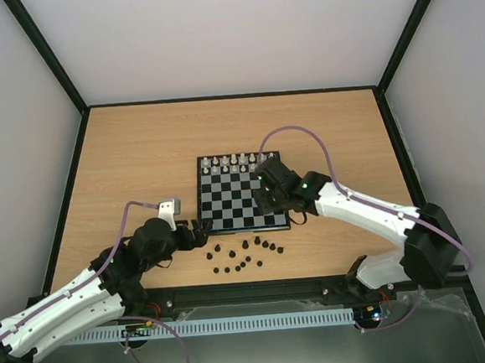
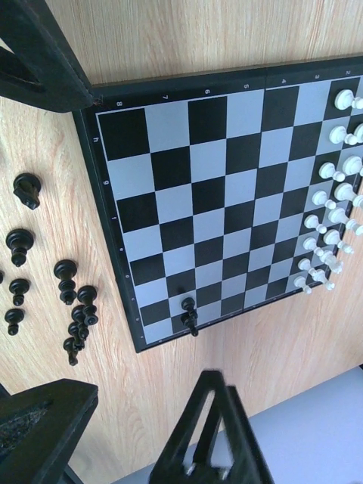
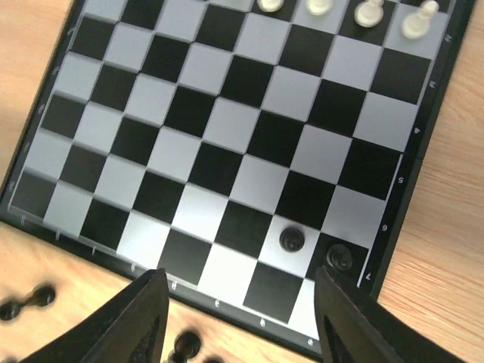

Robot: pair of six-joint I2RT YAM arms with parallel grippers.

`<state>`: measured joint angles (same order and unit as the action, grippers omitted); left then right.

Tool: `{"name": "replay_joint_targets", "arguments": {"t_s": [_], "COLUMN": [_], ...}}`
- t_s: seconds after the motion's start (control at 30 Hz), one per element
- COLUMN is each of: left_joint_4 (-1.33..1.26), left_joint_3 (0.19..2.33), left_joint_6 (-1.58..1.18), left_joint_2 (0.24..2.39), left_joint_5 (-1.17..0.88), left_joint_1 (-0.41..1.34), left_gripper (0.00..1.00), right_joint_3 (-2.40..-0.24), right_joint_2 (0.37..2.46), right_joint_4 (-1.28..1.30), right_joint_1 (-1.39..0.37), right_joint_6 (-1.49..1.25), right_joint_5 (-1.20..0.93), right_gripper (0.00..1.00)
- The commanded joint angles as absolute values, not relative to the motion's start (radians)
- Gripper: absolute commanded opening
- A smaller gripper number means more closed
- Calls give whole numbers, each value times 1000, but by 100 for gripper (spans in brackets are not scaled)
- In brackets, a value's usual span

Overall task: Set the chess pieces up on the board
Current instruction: Pick up the chess piece at the center of the board.

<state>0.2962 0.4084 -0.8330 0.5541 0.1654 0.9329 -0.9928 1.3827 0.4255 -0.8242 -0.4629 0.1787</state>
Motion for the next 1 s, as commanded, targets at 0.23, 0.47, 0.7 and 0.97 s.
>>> {"name": "replay_joint_targets", "arguments": {"t_s": [0.23, 0.47, 0.7, 0.97], "left_joint_4": [217, 188, 150, 185], "left_joint_3": [387, 385, 390, 390], "left_joint_6": [-853, -850, -841, -838], "left_joint_2": [590, 627, 678, 632], "left_joint_5": [177, 176, 164, 172], "left_joint_1": [938, 937, 938, 938], "left_gripper": [99, 99, 99, 100], "right_joint_3": [-888, -848, -828, -787], "right_joint_2": [1114, 1069, 1086, 1189], "right_joint_4": [512, 527, 534, 536], "right_joint_1": [-885, -956, -1127, -1322], "right_joint_6": [-497, -525, -621, -790], "right_joint_5": [96, 85, 157, 266], "right_gripper": [99, 99, 99, 99]}}
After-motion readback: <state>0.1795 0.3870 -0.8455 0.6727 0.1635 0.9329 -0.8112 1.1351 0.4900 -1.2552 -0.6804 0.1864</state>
